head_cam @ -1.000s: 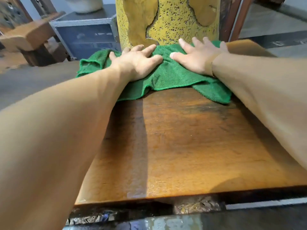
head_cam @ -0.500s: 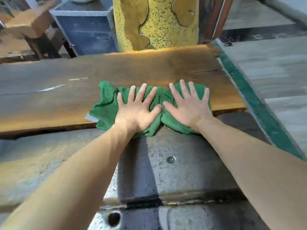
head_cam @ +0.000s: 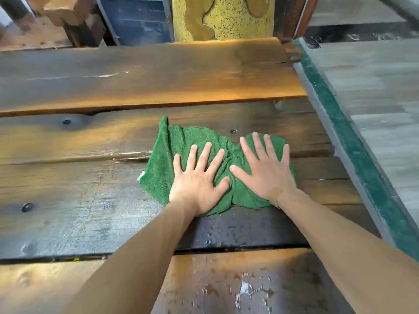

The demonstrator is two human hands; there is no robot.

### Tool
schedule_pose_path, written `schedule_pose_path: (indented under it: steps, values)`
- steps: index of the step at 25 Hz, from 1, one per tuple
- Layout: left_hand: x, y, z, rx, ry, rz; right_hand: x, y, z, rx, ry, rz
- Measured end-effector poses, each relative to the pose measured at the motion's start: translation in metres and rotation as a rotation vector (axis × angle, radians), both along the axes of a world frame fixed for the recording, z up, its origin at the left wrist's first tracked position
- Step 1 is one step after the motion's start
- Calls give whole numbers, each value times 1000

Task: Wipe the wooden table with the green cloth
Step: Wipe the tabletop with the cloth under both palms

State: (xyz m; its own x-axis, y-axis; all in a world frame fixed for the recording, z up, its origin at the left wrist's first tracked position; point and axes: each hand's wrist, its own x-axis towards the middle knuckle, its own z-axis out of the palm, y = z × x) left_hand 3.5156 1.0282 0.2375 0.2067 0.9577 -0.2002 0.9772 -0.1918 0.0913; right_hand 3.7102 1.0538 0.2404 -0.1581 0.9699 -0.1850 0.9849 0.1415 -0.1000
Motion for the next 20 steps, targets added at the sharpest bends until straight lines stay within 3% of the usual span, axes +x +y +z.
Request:
schedule_pose_path:
  steps: [10,20]
  values:
    - [-9,-242,8,-23,41,-28,-2,-247,5,-39,-21,-20]
    - [-5,-452,7,-3,-50,-45,20,-452,2,9,-5,-54]
